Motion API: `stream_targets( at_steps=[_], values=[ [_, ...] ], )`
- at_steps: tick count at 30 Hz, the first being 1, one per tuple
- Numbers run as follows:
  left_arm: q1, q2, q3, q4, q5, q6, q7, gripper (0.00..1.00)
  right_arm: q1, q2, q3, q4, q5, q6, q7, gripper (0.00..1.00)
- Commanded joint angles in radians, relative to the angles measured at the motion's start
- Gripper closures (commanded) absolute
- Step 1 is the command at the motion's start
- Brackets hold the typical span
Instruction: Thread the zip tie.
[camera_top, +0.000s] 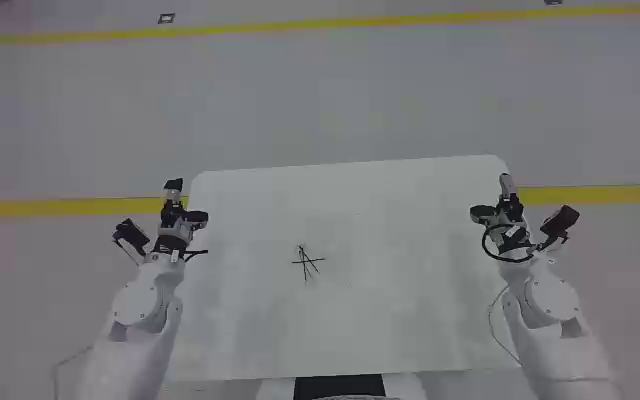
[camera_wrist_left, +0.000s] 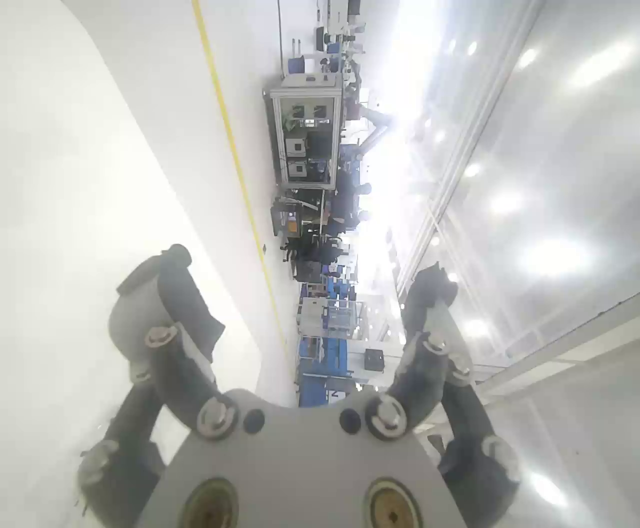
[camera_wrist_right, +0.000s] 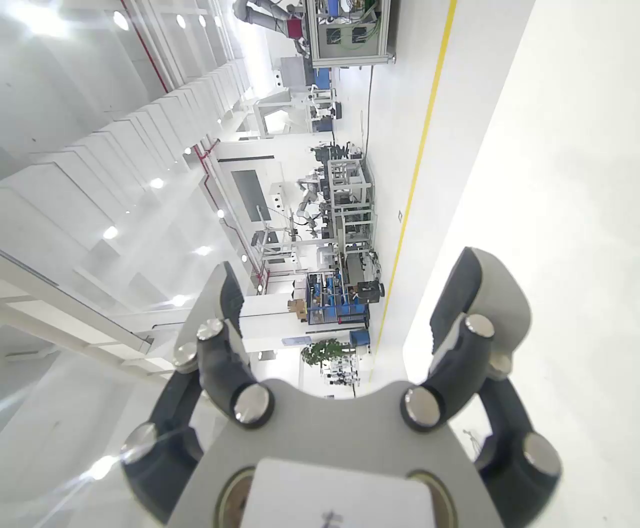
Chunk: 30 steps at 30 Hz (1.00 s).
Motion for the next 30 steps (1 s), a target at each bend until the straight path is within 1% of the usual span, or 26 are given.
stream_targets(
  at_steps=[1, 2, 3, 4, 5, 6, 7, 8, 9, 10, 11, 13, 17, 18, 30],
  values=[
    [0.0, 0.0, 0.0, 0.0, 0.0, 0.0, 0.0, 0.22, 0.0, 0.0, 0.0, 0.0, 0.0, 0.0, 0.0, 0.0],
    [0.0, 0.0, 0.0, 0.0, 0.0, 0.0, 0.0, 0.0, 0.0, 0.0, 0.0, 0.0, 0.0, 0.0, 0.0, 0.0],
    [0.0, 0.0, 0.0, 0.0, 0.0, 0.0, 0.0, 0.0, 0.0, 0.0, 0.0, 0.0, 0.0, 0.0, 0.0, 0.0],
    [0.0, 0.0, 0.0, 0.0, 0.0, 0.0, 0.0, 0.22, 0.0, 0.0, 0.0, 0.0, 0.0, 0.0, 0.0, 0.0],
    [0.0, 0.0, 0.0, 0.0, 0.0, 0.0, 0.0, 0.22, 0.0, 0.0, 0.0, 0.0, 0.0, 0.0, 0.0, 0.22],
    [0.0, 0.0, 0.0, 0.0, 0.0, 0.0, 0.0, 0.0, 0.0, 0.0, 0.0, 0.0, 0.0, 0.0, 0.0, 0.0],
    [0.0, 0.0, 0.0, 0.0, 0.0, 0.0, 0.0, 0.0, 0.0, 0.0, 0.0, 0.0, 0.0, 0.0, 0.0, 0.22],
    [0.0, 0.0, 0.0, 0.0, 0.0, 0.0, 0.0, 0.0, 0.0, 0.0, 0.0, 0.0, 0.0, 0.0, 0.0, 0.0],
    [0.0, 0.0, 0.0, 0.0, 0.0, 0.0, 0.0, 0.0, 0.0, 0.0, 0.0, 0.0, 0.0, 0.0, 0.0, 0.0],
    [0.0, 0.0, 0.0, 0.0, 0.0, 0.0, 0.0, 0.0, 0.016, 0.004, -0.015, -0.036, -0.048, -0.01, 0.062, 0.0],
    [0.0, 0.0, 0.0, 0.0, 0.0, 0.0, 0.0, 0.0, 0.033, 0.007, -0.018, -0.037, -0.095, -0.016, 0.11, 0.0],
    [0.0, 0.0, 0.0, 0.0, 0.0, 0.0, 0.0, 0.0, 0.061, 0.012, -0.029, -0.033, -0.167, -0.029, 0.17, 0.0],
    [0.0, 0.0, 0.0, 0.0, 0.0, 0.0, 0.0, 0.0, 0.111, 0.017, -0.094, -0.038, -0.353, -0.02, 0.268, 0.0],
    [0.0, 0.0, 0.0, 0.0, 0.0, 0.0, 0.0, 0.0, 0.117, 0.016, -0.111, -0.04, -0.365, -0.023, 0.279, 0.0],
    [0.0, 0.0, 0.0, 0.0, 0.0, 0.0, 0.0, 0.0, 0.117, 0.016, -0.111, -0.04, -0.365, -0.023, 0.279, 0.0]
  ],
)
